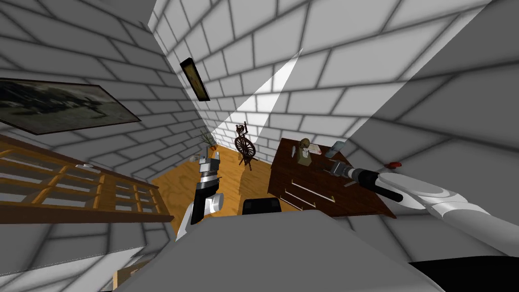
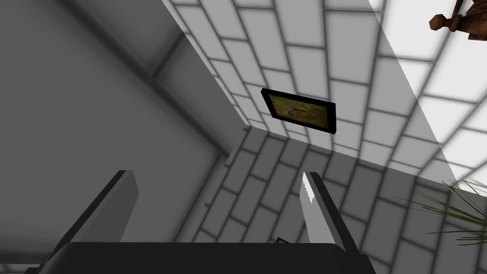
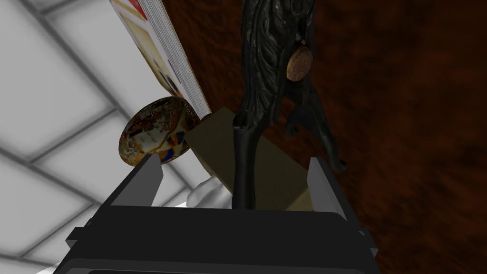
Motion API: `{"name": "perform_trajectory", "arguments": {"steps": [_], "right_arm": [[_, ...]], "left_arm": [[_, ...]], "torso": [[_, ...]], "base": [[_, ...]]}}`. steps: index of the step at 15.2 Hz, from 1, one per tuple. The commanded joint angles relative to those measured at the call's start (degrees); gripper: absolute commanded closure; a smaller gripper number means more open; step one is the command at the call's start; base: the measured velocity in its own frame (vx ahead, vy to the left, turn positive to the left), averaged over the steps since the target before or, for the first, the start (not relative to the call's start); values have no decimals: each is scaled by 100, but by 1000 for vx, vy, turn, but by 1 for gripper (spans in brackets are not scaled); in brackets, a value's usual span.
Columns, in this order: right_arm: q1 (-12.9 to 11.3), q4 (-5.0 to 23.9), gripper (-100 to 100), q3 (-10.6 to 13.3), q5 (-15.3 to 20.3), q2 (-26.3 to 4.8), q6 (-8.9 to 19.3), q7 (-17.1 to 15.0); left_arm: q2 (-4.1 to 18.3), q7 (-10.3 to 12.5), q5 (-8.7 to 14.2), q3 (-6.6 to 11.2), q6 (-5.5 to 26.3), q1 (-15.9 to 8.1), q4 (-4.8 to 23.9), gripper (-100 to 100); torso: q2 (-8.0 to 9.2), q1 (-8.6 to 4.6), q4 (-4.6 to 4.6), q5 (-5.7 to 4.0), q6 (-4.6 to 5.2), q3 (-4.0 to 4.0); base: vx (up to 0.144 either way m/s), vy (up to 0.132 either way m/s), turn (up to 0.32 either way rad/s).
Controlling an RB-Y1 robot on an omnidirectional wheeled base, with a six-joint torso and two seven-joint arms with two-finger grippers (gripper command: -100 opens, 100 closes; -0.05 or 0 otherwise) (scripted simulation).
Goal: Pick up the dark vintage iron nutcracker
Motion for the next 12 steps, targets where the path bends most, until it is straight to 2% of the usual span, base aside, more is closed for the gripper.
{"name": "perform_trajectory", "arguments": {"steps": [1, 2, 3, 4, 9, 10, 12], "right_arm": [[35, -38, 100, -41, -7, -31, -56, 17], [65, -94, 100, -70, -14, -83, -102, 12], [24, -31, 100, -39, -6, -32, -53, 17], [-33, -6, -100, -21, -159, 33, -202, -147], [-140, 70, -100, 20, -420, 169, -407, -435], [-136, 68, -100, 18, -343, 140, -357, -333], [-188, 271, -100, 62, -335, 151, -249, -394]], "left_arm": [[0, 0, 0, 0, 0, 0, 0, 0], [0, 0, 0, 1, 0, 1, 0, 0], [0, 0, 0, 1, 0, 2, 0, 0], [0, 0, 0, 0, 0, 0, 0, 0], [1, 0, 0, 1, 0, -1, 0, 0], [1, 0, 0, 1, 0, -1, 0, 0], [0, 0, 0, 0, 0, -1, 1, 0]], "torso": [[0, 0, 0, 0, 0, 0], [4, 2, 1, 1, 10, 3], [6, 8, 2, 2, 12, 4], [2, 7, 2, 2, 1, 2], [19, -69, 4, -19, -2, 10], [21, -79, 4, -22, 0, 11], [3, -47, 0, -18, -6, 1]], "base": [[1, -10, -192], [7, 11, -299], [2, 18, -124], [-43, -48, 84], [-75, -134, 114], [-52, -92, 51], [-4, 18, 266]]}}
